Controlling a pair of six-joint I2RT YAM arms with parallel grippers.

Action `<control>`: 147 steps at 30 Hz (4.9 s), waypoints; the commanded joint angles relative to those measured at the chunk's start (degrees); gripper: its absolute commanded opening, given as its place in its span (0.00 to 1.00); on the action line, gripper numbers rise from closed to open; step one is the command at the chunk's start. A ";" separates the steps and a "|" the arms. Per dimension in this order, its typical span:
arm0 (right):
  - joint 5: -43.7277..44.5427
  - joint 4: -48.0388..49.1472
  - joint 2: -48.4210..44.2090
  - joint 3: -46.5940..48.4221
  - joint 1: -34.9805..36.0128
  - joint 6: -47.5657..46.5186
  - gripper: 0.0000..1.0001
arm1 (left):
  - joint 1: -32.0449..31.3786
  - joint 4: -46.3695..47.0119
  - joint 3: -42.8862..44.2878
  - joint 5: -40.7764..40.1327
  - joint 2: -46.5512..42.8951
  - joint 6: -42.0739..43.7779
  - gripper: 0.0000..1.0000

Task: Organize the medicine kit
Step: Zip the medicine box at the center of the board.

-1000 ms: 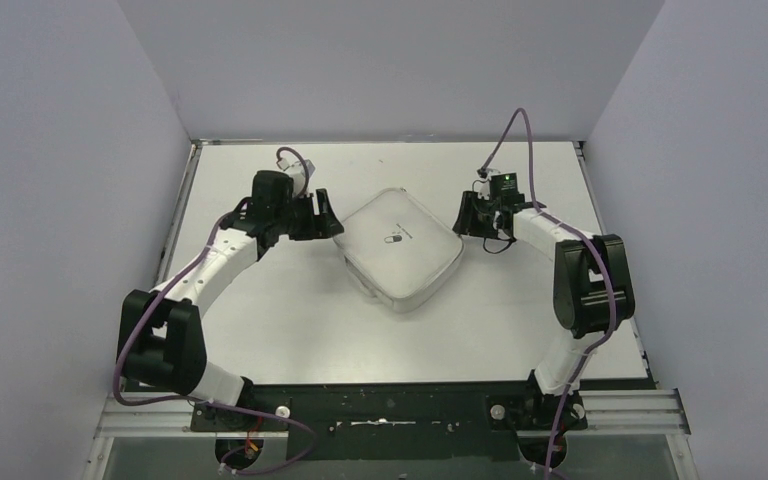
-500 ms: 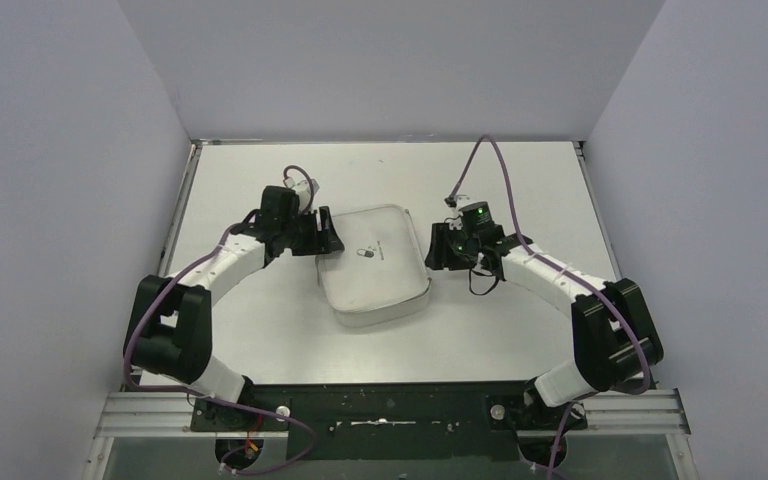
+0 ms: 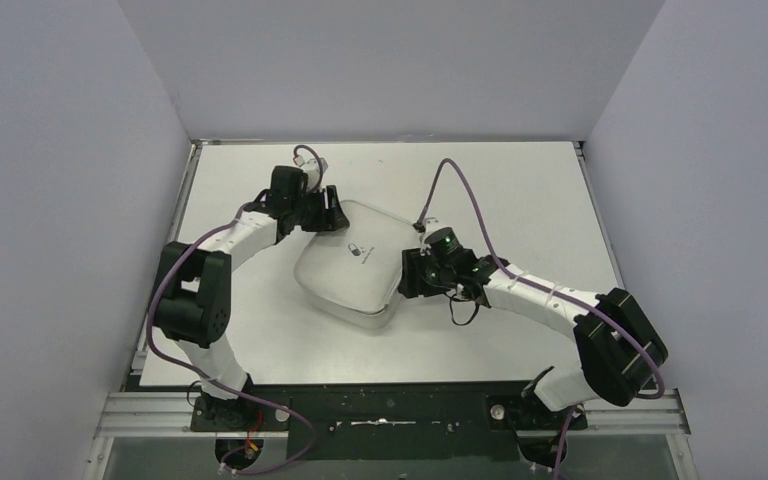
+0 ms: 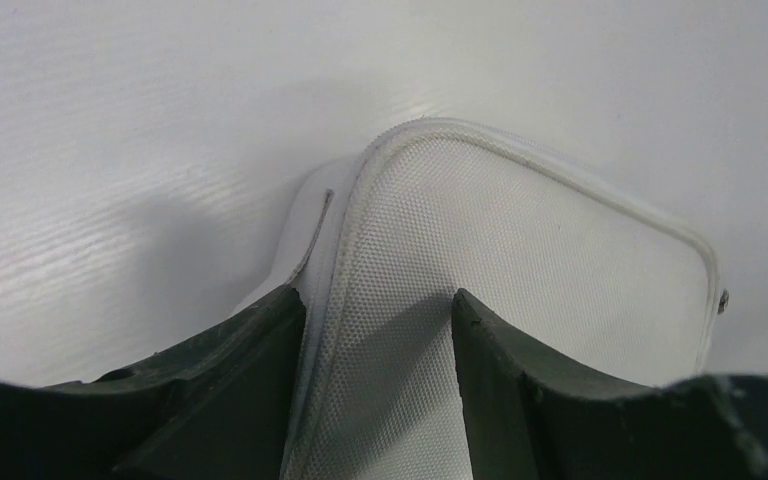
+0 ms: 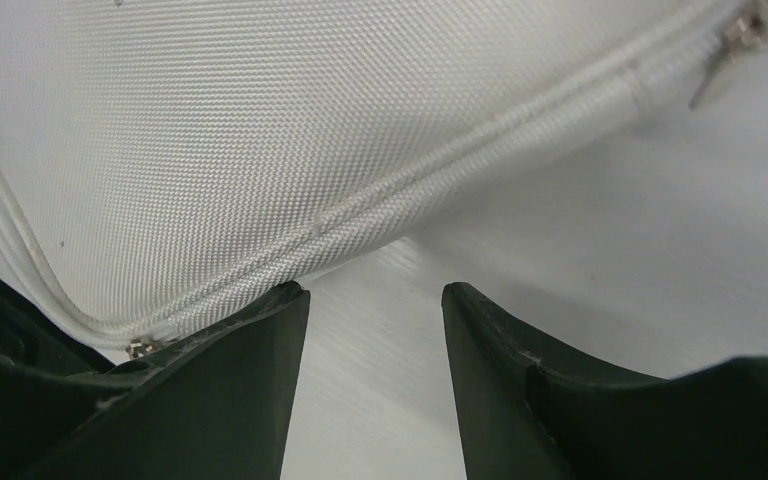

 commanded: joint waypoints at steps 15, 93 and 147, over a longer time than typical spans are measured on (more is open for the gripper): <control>17.54 18.22 -11.07 -6.51 -0.53 -19.82 0.52 | -0.86 -9.99 14.04 -2.68 -2.51 3.54 0.65; -8.66 23.19 -1.64 -8.52 -15.12 -35.41 0.00 | 3.13 -9.29 -10.32 -4.67 -18.78 0.87 0.52; 11.72 12.31 -13.53 -12.48 -5.48 -19.48 0.00 | 2.71 -17.00 -19.94 -8.08 -25.01 5.18 0.00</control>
